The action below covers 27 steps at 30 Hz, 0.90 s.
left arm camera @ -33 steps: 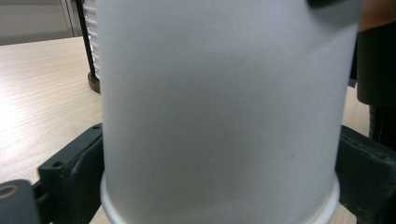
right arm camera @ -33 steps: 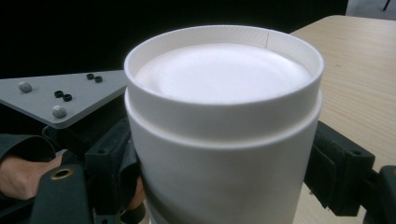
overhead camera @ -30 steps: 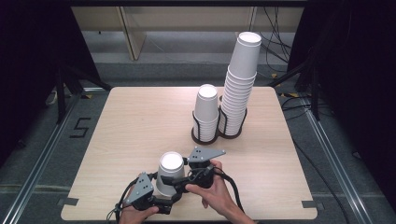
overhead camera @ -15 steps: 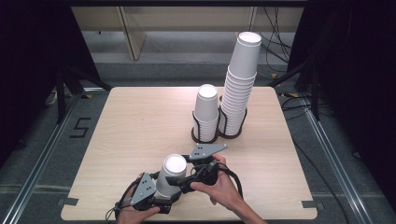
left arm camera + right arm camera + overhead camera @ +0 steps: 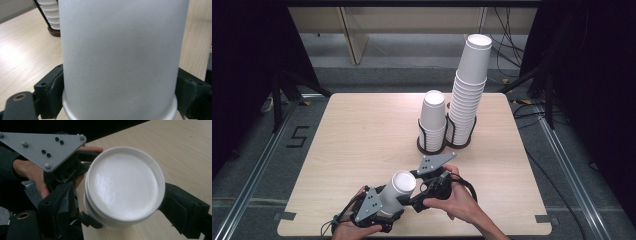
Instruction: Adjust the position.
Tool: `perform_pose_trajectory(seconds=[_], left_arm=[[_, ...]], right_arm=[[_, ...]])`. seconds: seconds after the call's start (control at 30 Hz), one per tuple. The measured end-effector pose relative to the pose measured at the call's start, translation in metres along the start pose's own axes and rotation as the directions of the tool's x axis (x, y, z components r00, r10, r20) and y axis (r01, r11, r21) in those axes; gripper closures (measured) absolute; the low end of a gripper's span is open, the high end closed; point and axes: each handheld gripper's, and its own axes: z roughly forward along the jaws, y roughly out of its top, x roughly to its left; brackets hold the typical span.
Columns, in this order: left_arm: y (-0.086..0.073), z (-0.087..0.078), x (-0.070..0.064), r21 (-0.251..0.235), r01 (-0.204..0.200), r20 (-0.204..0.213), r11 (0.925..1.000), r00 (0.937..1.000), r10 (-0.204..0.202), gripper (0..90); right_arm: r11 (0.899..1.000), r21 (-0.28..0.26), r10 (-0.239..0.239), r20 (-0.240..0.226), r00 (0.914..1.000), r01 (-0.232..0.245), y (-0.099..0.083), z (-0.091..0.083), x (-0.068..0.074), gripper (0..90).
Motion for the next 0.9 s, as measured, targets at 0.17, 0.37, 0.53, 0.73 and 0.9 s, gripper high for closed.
perform_pose_trajectory(seconds=[0.17, 0.37, 0.53, 0.73, 0.9], left_arm=[[0.001, 0.0, -0.004, 0.024, -0.039, 0.011, 0.999, 0.9992, 0.039, 12.6], [0.002, 0.001, -0.004, 0.044, -0.071, 0.03, 0.9965, 0.9971, 0.07, 12.5], [0.001, 0.001, -0.005, 0.041, -0.087, 0.031, 0.9954, 0.9958, 0.085, 12.3], [0.0, 0.0, -0.003, -0.022, -0.045, 0.029, 0.9988, 0.9986, 0.045, 7.8], [0.0, -0.004, 0.001, -0.172, -0.014, 0.007, 0.985, 0.9999, 0.016, 4.0]], right_arm=[[1.0, 0.025, 0.0, -0.004, 1.0, 0.0, -0.001, -0.001, 0.0, 15.7], [0.999, 0.042, 0.006, -0.019, 0.9998, -0.005, -0.003, 0.0, 0.001, 19.3], [0.999, 0.041, 0.001, -0.039, 0.9992, 0.001, -0.006, 0.004, -0.002, 23.4], [1.0, 0.022, 0.018, -0.047, 0.9987, -0.017, -0.005, 0.002, -0.005, 25.5], [0.997, -0.061, 0.039, -0.039, 0.9984, -0.042, 0.0, -0.01, -0.007, 26.2]])
